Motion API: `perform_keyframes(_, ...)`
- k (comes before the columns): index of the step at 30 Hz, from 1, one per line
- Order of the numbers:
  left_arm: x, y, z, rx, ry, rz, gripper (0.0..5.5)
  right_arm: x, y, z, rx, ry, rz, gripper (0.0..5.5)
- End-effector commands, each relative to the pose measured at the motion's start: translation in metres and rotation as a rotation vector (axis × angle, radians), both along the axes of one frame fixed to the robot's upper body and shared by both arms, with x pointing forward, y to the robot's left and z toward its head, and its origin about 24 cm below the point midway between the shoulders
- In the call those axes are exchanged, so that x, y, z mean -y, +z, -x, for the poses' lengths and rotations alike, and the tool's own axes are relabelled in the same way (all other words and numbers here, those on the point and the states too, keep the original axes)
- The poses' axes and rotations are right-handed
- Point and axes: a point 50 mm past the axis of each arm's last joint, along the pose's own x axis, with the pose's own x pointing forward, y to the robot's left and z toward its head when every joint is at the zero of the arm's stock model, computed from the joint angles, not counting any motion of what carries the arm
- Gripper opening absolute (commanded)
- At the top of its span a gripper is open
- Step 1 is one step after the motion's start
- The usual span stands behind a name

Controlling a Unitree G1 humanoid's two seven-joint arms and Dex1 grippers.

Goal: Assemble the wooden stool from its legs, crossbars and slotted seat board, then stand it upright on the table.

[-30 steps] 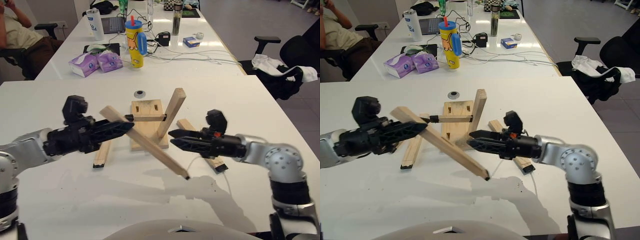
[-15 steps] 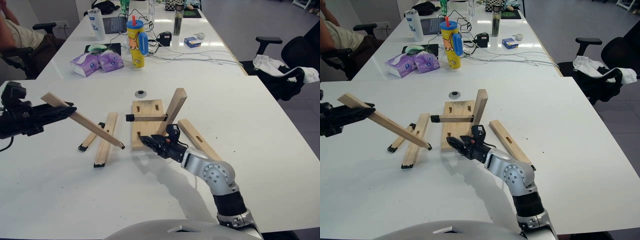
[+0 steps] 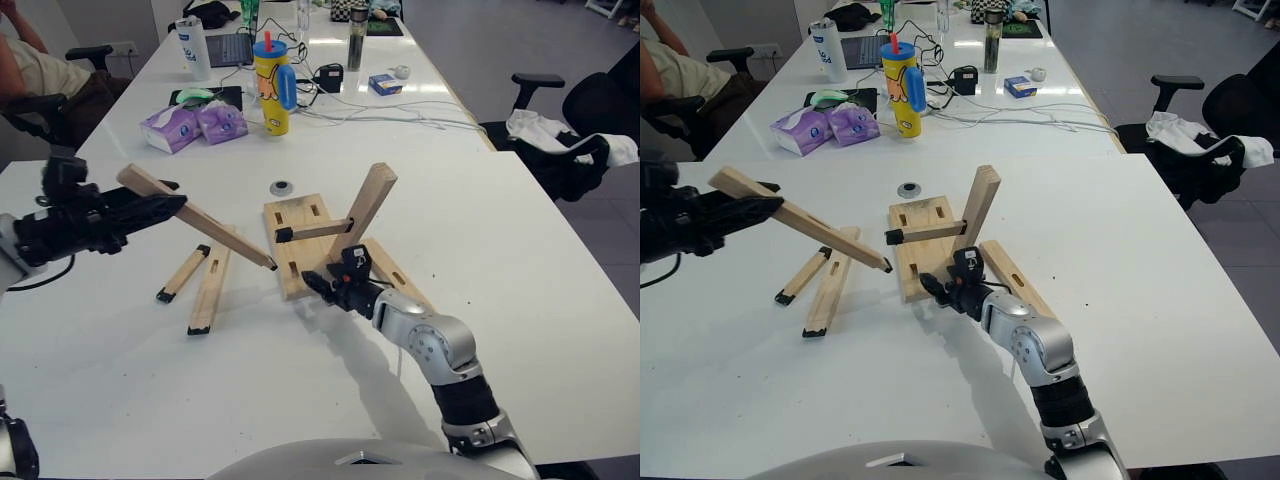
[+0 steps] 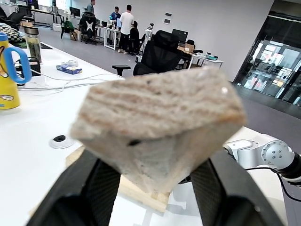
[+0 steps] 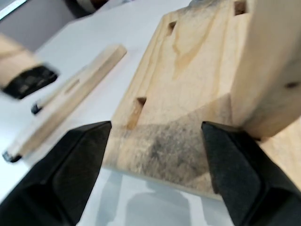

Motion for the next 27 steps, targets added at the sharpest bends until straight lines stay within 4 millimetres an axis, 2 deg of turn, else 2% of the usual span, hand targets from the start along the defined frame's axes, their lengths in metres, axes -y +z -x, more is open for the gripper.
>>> perform_keyframes(1,0.017,-0.011,-0.01,0.024,-0.053,-0.027,2.02,0.003,-0.013,0.007,-0.004,0.04,0.103,3.58)
perform_keyframes(5,0.024,-0.024,-0.017,0.016,-0.062,-0.044,2.02,-0.001,-0.02,0.009,-0.006,0.073,0.124,3.58)
perform_keyframes(9,0.019,-0.039,-0.019,-0.016,-0.054,-0.096,2.02,-0.003,-0.028,0.013,-0.029,0.095,0.144,3.58)
perform_keyframes(16,0.017,-0.03,-0.034,0.033,-0.085,-0.194,2.02,-0.002,-0.034,0.016,-0.043,0.139,0.18,3.58)
perform_keyframes(20,0.021,-0.03,-0.04,0.038,-0.143,-0.273,2.02,-0.002,-0.037,0.018,-0.052,0.166,0.201,3.58)
perform_keyframes(24,0.027,-0.015,-0.045,0.061,-0.217,-0.361,2.02,-0.003,-0.038,0.018,-0.065,0.19,0.214,3.58)
perform_keyframes(27,0.036,-0.014,-0.048,0.063,-0.27,-0.433,2.02,-0.003,-0.041,0.02,-0.082,0.201,0.225,3.58)
